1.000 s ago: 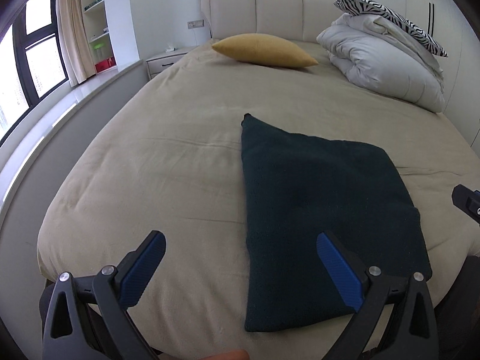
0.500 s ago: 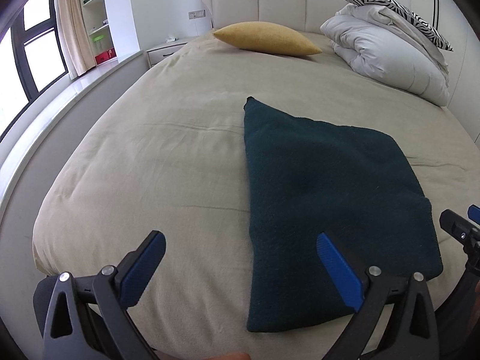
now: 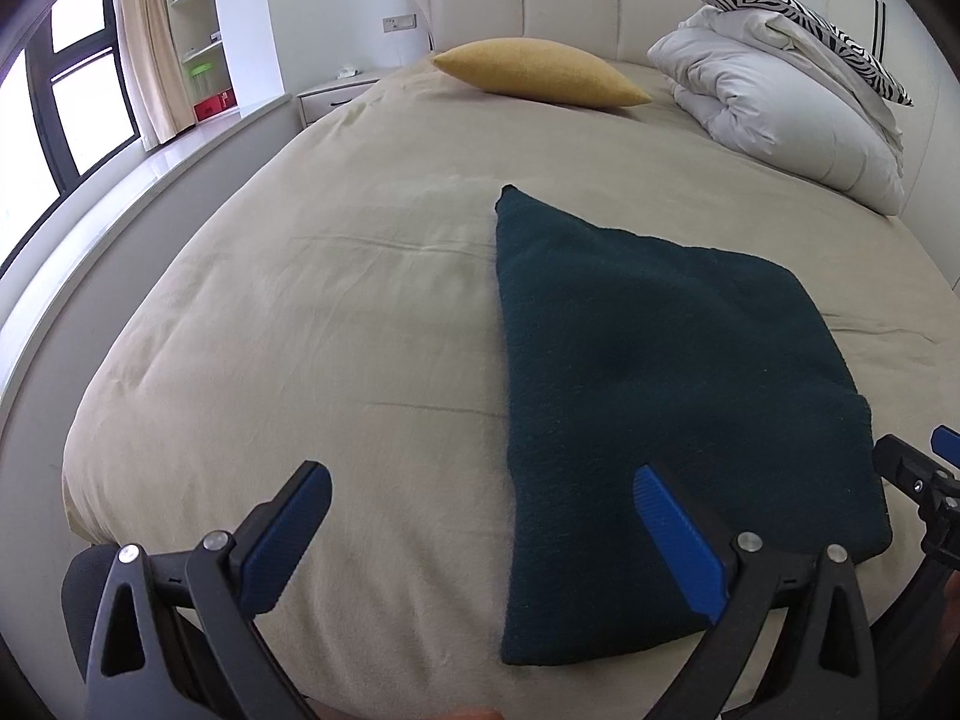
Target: Fold small clothes
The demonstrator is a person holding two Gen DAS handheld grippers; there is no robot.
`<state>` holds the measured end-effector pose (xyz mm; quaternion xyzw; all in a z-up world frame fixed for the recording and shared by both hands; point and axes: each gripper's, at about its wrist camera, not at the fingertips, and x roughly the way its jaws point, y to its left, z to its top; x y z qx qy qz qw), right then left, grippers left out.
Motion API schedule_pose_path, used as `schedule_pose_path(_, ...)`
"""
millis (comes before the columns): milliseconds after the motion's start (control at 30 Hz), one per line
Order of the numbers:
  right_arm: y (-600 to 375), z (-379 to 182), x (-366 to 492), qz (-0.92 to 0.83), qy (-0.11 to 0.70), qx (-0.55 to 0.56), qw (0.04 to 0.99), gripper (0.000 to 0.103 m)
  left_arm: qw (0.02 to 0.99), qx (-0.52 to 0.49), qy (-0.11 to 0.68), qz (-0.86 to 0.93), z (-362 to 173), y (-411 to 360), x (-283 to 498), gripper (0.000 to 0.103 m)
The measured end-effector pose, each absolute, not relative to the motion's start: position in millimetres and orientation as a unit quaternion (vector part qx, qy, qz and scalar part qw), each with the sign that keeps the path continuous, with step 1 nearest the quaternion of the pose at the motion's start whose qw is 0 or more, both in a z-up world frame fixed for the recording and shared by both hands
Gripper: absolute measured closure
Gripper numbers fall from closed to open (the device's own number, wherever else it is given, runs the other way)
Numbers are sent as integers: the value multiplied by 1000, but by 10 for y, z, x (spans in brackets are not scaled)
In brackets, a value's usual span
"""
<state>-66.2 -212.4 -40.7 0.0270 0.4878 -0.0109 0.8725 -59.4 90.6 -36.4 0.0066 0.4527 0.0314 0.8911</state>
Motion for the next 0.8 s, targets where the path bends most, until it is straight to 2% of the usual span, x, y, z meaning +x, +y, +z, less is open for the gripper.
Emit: schedule_pose_path(800,-2110,-410,-663,-12,488,27,872,0,891,7,454,32,-365,903,-599,0)
